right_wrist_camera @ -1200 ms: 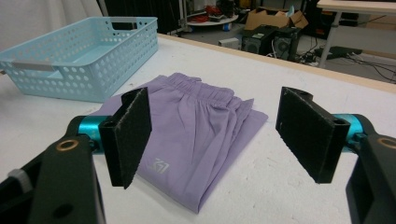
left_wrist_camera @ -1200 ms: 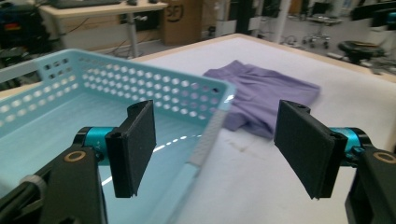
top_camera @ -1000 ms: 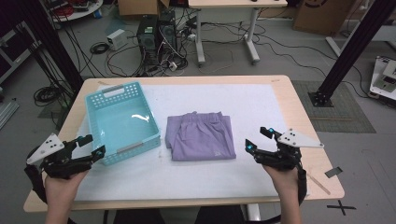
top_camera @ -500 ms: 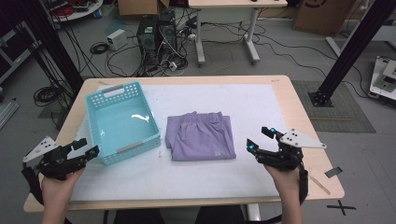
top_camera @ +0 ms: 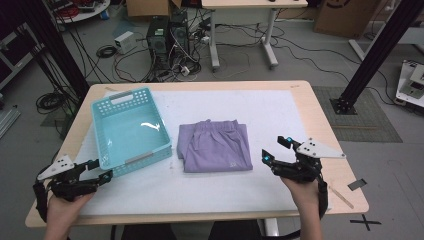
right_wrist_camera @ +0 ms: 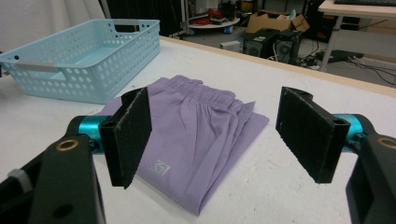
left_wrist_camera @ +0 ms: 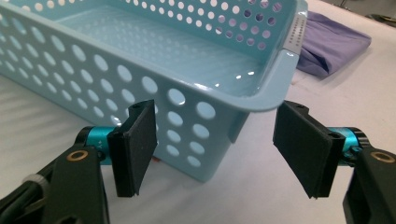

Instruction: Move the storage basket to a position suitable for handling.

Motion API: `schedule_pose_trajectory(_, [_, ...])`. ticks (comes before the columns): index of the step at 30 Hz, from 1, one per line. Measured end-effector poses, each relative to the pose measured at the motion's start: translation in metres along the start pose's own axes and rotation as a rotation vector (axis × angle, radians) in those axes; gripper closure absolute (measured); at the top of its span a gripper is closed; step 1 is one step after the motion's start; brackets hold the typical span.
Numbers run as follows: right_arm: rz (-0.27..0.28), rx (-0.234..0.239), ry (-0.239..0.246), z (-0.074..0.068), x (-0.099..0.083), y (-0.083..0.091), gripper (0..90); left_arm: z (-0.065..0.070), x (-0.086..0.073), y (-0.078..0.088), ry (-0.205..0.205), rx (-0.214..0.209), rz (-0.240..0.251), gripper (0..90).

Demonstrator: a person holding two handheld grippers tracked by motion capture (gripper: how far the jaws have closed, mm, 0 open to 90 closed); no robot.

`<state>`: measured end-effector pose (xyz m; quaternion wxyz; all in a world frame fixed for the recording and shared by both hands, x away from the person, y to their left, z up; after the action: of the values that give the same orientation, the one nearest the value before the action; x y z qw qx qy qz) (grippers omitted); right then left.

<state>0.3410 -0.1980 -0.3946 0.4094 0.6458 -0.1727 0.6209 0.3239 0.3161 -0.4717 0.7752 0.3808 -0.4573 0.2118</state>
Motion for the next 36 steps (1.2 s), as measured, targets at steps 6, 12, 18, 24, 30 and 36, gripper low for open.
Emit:
schedule_pose_trajectory(6, [-0.002,0.0,-0.007,0.001,-0.001,0.0,27.4,0.002,0.007,-0.007,-0.006,0.043,0.019,27.8])
schedule_pose_trajectory(12, [-0.002,0.002,-0.003,0.0,-0.001,-0.001,27.4,0.008,0.012,-0.011,-0.035,0.061,0.051,28.3])
schedule_pose_trajectory(18, [0.001,0.001,-0.002,0.0,0.0,0.0,27.4,0.014,0.025,-0.015,0.011,0.024,0.122,30.3])
schedule_pose_trajectory(24, [0.001,0.0,-0.005,0.0,0.0,-0.001,27.4,0.016,0.036,-0.019,0.046,0.032,0.159,30.9])
schedule_pose_trajectory(30, [0.003,0.001,-0.008,0.0,-0.001,0.0,27.4,0.027,0.05,-0.034,0.054,0.042,0.194,32.2])
schedule_pose_trajectory(36, [0.006,-0.003,-0.009,0.002,-0.001,0.0,27.4,0.033,0.061,-0.051,0.098,0.058,0.222,33.0])
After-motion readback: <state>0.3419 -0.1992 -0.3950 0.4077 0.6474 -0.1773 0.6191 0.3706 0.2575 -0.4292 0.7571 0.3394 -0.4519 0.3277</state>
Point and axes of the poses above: each handheld gripper's, and its own axes: y roughly backward along the jaws, x roughly out of its top, z roughly to its right, the point moved 9 cm from there along -y, roughly forward along the jaws, and after that the axes turned 9 degrees about y, right-handed, at the moved point
